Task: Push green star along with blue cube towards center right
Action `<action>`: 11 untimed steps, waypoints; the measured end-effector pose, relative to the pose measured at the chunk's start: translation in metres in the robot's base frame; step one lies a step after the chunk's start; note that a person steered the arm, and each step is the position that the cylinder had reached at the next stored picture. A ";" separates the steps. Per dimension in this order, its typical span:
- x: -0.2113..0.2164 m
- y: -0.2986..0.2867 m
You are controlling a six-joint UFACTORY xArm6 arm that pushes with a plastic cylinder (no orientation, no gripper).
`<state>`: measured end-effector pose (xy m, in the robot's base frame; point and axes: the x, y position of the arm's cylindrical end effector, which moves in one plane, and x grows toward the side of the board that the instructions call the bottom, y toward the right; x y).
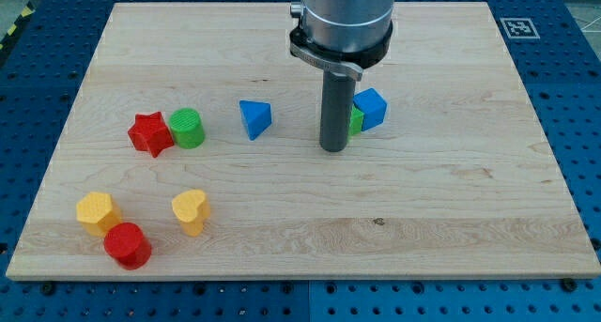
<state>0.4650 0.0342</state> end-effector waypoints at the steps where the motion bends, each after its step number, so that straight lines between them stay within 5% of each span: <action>1: -0.015 0.000; 4: -0.035 0.016; 7: -0.049 -0.045; 11: -0.074 0.023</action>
<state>0.3906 0.0575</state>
